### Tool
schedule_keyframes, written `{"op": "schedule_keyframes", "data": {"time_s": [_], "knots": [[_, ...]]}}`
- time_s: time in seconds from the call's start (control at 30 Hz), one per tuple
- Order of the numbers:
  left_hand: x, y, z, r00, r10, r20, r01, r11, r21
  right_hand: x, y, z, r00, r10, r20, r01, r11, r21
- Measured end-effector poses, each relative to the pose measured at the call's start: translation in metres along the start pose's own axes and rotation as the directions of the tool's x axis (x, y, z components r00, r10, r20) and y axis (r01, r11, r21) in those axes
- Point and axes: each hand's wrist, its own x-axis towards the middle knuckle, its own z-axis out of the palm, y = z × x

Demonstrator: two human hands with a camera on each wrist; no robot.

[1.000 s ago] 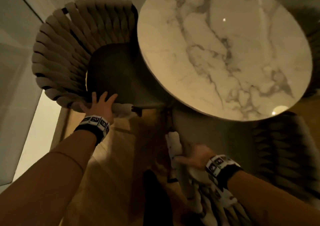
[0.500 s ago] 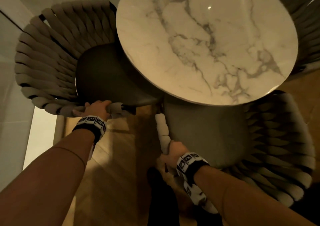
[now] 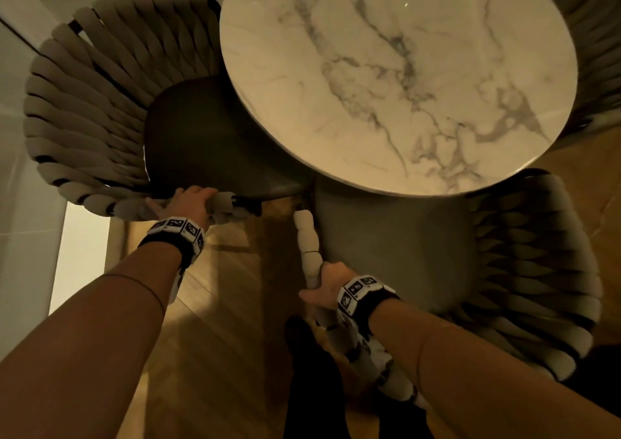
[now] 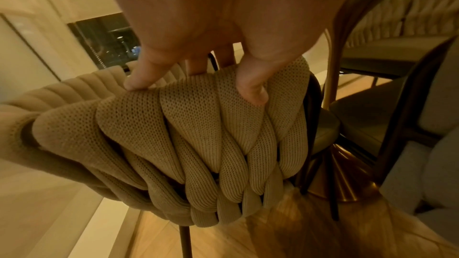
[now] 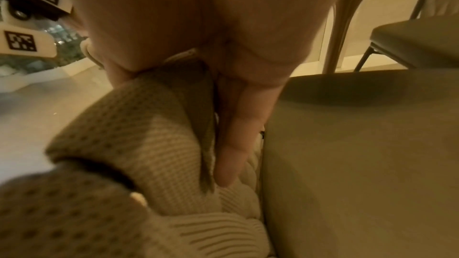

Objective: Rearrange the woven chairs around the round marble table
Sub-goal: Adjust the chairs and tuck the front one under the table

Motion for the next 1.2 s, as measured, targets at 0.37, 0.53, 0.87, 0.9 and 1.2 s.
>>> {"op": "schedule_keyframes", "data": {"time_s": [0.37, 0.53, 0.87, 0.9, 1.2], "knots": [[-0.057, 0.086, -0.009, 0.88, 0.335, -0.336, -0.445, 0.829, -0.339, -0.047, 0.066, -0.055, 0.984, -0.11, -0.139, 0.118, 0.992, 0.05], [-0.124, 0.179, 0.013, 0.737, 0.605, -0.302, -0.675, 0.633, -0.38, -0.103, 0.176, -0.1, 0.955, -0.061, -0.29, 0.114, 0.979, 0.17], [-0.178, 0.457, 0.083, 0.717, 0.696, -0.044, -0.677, 0.68, -0.282, -0.138, 0.461, -0.251, 0.747, 0.26, -0.612, -0.057, 0.942, 0.331], [-0.178, 0.491, 0.091, 0.738, 0.674, -0.009, -0.648, 0.706, -0.287, -0.127, 0.484, -0.271, 0.73, 0.242, -0.639, -0.064, 0.955, 0.288], [-0.177, 0.684, 0.136, 0.927, 0.291, 0.237, -0.118, 0.826, -0.552, -0.005, 0.592, -0.413, 0.749, -0.074, -0.659, 0.016, 0.996, -0.093]]}}
